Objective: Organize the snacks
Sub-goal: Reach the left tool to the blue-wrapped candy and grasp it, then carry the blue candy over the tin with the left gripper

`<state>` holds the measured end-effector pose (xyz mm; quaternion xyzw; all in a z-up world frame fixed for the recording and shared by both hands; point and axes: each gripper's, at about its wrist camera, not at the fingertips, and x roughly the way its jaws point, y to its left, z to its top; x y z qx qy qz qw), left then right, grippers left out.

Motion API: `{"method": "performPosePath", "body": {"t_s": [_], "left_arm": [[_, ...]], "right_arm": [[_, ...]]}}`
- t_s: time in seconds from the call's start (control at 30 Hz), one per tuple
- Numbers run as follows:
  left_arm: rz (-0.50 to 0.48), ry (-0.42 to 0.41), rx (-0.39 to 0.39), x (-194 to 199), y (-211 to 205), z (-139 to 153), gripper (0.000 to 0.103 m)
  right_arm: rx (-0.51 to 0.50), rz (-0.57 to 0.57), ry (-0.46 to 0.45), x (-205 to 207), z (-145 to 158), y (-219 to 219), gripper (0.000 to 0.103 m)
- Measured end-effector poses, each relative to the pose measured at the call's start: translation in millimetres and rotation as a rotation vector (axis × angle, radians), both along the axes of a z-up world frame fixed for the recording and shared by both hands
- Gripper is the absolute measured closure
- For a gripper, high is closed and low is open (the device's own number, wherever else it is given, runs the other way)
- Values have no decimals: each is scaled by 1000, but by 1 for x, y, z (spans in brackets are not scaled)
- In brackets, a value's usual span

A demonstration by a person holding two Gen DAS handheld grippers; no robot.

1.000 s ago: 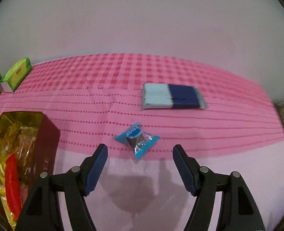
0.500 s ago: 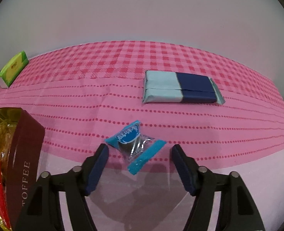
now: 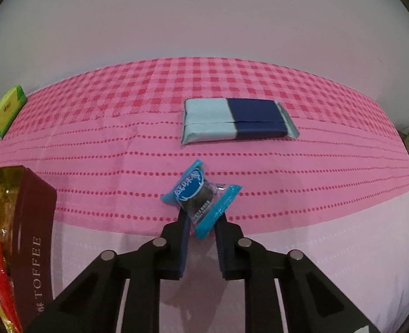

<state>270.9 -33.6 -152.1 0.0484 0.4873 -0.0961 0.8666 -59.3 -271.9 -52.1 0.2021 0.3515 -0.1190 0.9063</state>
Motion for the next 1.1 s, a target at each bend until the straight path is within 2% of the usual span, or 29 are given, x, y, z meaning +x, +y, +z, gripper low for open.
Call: {"method": "performPosePath", "body": {"t_s": [0.2, 0.37, 0.5, 0.83, 1.1], "left_arm": [[-71, -65, -15, -22, 1, 31, 89], [-68, -114, -27, -40, 22, 62, 90], [-44, -148, -30, -53, 45, 87, 90], [76, -232, 12, -80, 148, 136, 90], [169, -260, 60, -96, 205, 151, 90]], "right_arm": [[5, 4, -5, 1, 1, 1, 11], [-6, 34, -14, 2, 6, 11, 11], [-18, 55, -19, 2, 9, 21, 11], [-42, 100, -36, 0, 18, 40, 11], [-40, 125, -42, 0, 21, 51, 10]]}}
